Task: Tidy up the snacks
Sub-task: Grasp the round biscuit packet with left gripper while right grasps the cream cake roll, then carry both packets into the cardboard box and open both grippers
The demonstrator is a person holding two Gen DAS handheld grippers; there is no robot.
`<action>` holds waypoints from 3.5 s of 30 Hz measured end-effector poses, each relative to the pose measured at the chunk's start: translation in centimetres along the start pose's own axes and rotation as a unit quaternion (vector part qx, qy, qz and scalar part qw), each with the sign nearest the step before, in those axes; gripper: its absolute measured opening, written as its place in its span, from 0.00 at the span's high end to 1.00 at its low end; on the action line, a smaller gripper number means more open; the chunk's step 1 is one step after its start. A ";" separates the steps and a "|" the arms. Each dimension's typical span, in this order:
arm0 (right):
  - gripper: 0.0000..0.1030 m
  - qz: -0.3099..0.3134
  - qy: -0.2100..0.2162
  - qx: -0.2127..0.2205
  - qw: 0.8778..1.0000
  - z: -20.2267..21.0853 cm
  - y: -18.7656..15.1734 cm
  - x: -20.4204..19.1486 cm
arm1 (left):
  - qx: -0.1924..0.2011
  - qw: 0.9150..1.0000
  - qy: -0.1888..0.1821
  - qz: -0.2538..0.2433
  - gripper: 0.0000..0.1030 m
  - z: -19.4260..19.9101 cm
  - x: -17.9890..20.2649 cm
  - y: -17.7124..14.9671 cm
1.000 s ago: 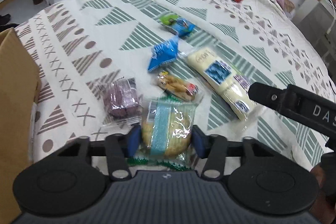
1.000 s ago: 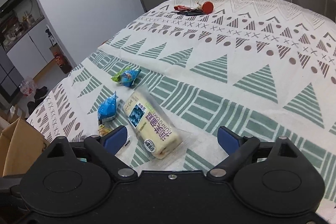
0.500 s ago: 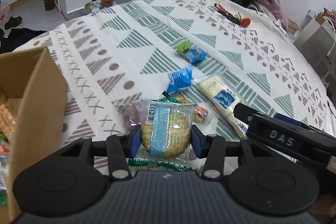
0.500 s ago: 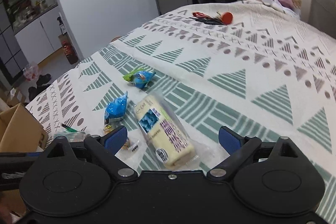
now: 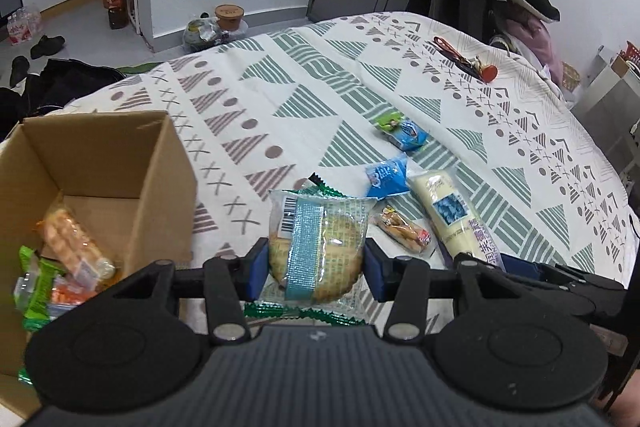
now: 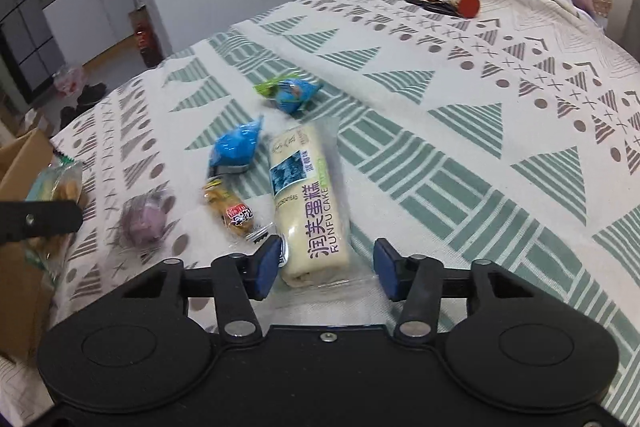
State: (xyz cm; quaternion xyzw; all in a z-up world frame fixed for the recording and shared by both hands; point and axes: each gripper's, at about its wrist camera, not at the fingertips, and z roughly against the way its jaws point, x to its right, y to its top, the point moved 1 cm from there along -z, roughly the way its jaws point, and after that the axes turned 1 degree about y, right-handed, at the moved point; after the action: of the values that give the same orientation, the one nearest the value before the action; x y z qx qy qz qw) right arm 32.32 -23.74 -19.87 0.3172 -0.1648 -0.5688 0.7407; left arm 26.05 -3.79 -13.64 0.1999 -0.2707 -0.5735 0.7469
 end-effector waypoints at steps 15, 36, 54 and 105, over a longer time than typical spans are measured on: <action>0.62 -0.019 -0.020 0.045 0.999 5.5 0.3 -1.5 | 0.019 1.000 -0.022 0.001 0.54 3.5 -1.6 -0.3; 1.00 -0.058 0.002 0.045 0.997 10.5 -2.7 -3.8 | 0.032 0.999 -0.015 0.008 0.54 7.7 -4.1 -1.8; 0.24 -0.074 -0.024 -0.019 0.997 5.3 -3.3 -3.1 | 0.016 1.000 -0.011 0.009 0.54 5.5 -3.9 -1.8; 0.73 -0.011 0.038 0.074 0.996 12.9 1.4 -13.4 | 0.076 0.995 0.022 0.052 0.54 12.6 -11.1 0.7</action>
State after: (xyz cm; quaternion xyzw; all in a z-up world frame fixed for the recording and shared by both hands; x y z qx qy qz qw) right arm 21.55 -14.47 -7.78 0.3941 -0.1749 -0.5506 0.7148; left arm 16.38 7.23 -5.39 0.2547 -0.3070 -0.5070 0.7641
